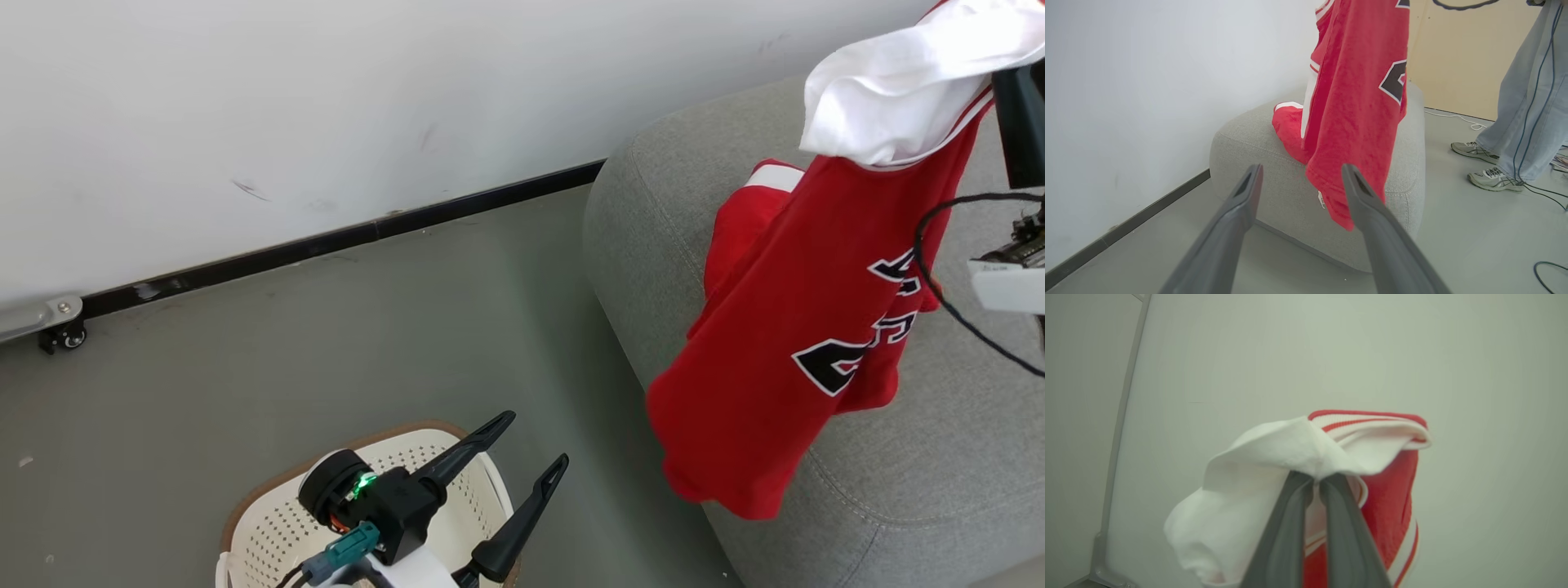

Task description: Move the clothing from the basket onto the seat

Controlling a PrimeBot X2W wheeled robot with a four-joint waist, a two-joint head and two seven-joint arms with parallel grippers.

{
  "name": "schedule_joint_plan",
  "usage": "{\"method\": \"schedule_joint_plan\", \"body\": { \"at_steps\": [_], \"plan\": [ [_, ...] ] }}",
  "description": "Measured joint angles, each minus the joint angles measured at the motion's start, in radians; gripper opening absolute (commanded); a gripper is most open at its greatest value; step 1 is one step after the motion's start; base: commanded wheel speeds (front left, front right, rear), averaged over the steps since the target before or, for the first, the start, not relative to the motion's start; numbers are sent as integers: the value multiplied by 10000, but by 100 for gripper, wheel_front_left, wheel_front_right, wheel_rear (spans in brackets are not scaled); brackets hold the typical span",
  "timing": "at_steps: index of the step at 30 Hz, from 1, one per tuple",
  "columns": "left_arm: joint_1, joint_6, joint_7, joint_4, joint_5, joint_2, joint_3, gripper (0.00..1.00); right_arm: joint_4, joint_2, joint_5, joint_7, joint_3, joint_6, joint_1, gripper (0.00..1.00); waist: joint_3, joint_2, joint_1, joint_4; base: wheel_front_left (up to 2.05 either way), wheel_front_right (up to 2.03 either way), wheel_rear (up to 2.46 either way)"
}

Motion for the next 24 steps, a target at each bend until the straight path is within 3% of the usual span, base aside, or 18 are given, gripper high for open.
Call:
{"method": "schedule_joint_plan", "body": {
  "at_steps": [13,24],
  "plan": [
    [-94,0,0,-4,-15,144,-100,100,424,-834,499,102,44,2,-1605,0,201,0,0,-305,0,0,0],
    [-142,0,0,-29,-19,360,-159,100,1421,-1718,1415,115,-522,0,-2470,0,565,0,0,-414,0,0,0]
  ]
}}
